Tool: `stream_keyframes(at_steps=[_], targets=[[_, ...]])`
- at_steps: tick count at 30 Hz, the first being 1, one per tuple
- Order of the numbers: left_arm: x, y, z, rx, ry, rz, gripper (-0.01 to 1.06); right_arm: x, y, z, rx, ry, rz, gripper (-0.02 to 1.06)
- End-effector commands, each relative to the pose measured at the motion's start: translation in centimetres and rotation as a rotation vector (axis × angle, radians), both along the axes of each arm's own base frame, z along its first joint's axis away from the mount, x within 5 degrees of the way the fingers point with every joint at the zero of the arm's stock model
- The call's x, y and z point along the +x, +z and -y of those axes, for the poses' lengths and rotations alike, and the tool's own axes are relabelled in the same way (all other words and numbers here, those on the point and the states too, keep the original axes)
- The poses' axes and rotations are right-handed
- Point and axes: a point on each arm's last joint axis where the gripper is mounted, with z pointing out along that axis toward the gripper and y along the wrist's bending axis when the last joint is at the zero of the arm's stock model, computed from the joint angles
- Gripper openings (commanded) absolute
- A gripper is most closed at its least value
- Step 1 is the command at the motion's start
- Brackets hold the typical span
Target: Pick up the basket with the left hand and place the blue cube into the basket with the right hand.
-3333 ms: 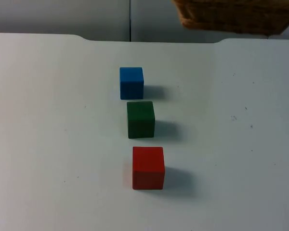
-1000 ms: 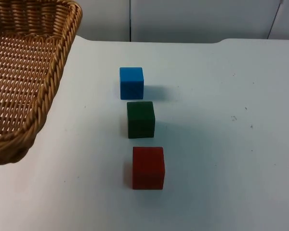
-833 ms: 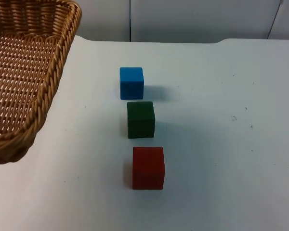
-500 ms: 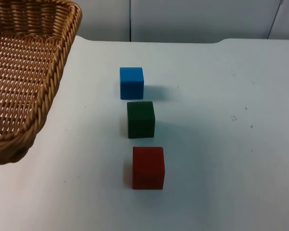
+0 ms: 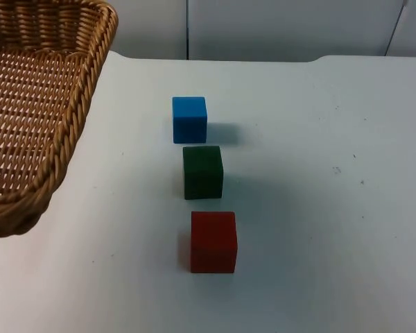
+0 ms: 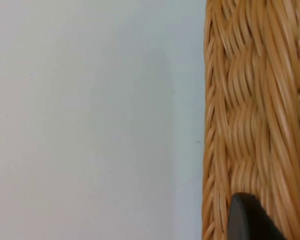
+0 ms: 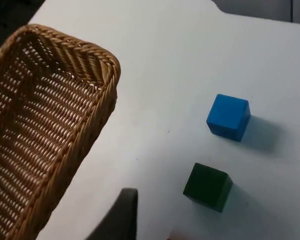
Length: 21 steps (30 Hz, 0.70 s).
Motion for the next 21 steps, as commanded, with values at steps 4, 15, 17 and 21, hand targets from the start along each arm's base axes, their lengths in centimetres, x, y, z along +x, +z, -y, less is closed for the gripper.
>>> stream_keyframes(at_steps=[4, 15, 17, 21], targets=[[-0.1, 0.3, 0.3, -0.037, 0.001, 0.009, 0.0, 2.2, -2.6, -4.6, -0.125, -0.053, -0.023, 1.0], [0.0, 0.3, 0.3, -0.041, 0.007, 0.012, 0.0, 7.5, -10.1, -13.6, -0.236, -0.164, -0.076, 1.0], [0.0, 0.4, 0.3, -0.045, 0.003, 0.015, 0.0, 8.6, -11.5, -14.4, -0.239, -0.19, -0.11, 1.0], [0.0, 0.4, 0.3, -0.045, 0.003, 0.015, 0.0, 9.9, -13.3, -15.4, -0.238, -0.222, -0.142, 1.0]])
